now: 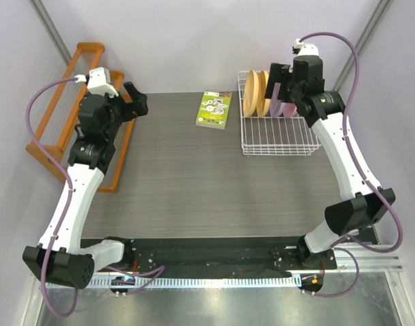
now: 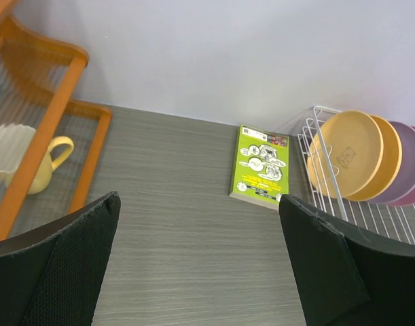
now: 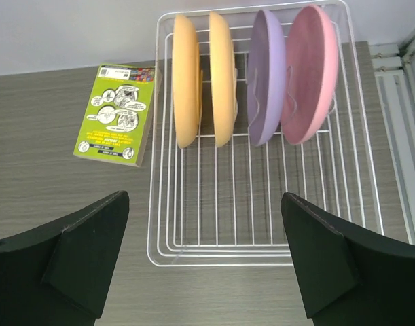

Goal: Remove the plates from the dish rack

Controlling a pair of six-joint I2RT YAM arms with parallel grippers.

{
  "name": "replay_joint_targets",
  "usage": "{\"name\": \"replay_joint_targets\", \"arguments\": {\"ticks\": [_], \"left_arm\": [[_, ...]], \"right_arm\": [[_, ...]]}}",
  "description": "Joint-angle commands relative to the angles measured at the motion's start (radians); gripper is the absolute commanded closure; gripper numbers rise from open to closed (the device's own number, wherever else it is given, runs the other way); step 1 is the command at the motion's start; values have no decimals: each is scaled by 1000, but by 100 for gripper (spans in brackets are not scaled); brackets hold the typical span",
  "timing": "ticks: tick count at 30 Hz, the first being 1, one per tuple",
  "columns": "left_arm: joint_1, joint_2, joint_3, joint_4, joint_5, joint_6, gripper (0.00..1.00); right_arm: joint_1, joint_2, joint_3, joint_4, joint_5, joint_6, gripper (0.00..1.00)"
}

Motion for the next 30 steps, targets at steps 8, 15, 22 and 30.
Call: {"name": "replay_joint_targets", "arguments": {"ticks": [8, 15, 22, 30], "left_arm": [[6, 165, 88, 44, -56, -61, 0], [6, 262, 102, -37, -113, -63, 0], [6, 284, 79, -33, -134, -78, 0], [4, 323, 83, -30, -128, -83, 1]], "right_arm": [[16, 192, 192, 49, 15, -44, 0], [82, 435, 445, 4, 198, -125, 0], [116, 554, 496, 36, 322, -185, 4], [121, 643, 527, 99, 425, -240, 23]]}}
